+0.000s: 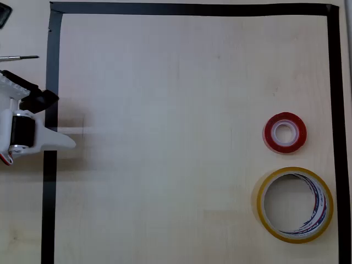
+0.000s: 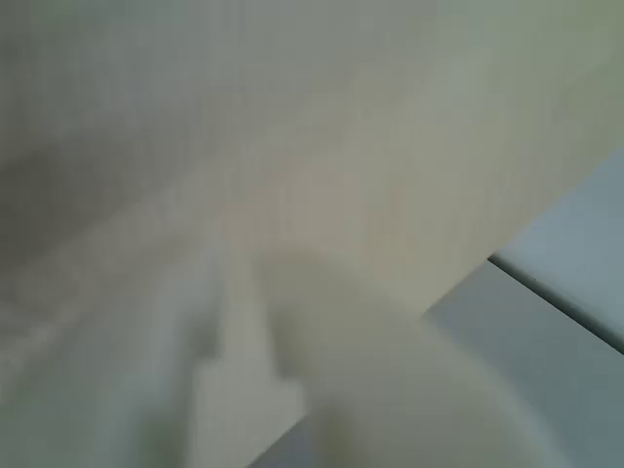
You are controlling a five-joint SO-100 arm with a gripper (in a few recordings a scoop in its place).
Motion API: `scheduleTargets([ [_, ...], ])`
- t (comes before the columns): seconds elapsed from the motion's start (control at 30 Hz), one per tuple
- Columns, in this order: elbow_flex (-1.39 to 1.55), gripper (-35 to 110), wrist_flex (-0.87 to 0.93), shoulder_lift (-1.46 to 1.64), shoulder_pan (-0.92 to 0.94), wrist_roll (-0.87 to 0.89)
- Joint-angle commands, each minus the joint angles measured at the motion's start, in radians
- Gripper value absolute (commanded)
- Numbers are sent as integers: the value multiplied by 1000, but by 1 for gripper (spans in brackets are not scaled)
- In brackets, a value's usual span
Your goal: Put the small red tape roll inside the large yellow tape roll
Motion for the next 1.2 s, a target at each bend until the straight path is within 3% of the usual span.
scheduleTargets([
  [0.0, -6, 0, -6, 32, -8, -26],
  [0.43, 15, 0, -86, 32, -9, -26],
  [0.67, -103, 0, -34, 14, -66, -21],
  [0.9, -342, 0, -97, -330, -120, -21],
  [1.17, -732, 0, -318, -931, -120, -20],
])
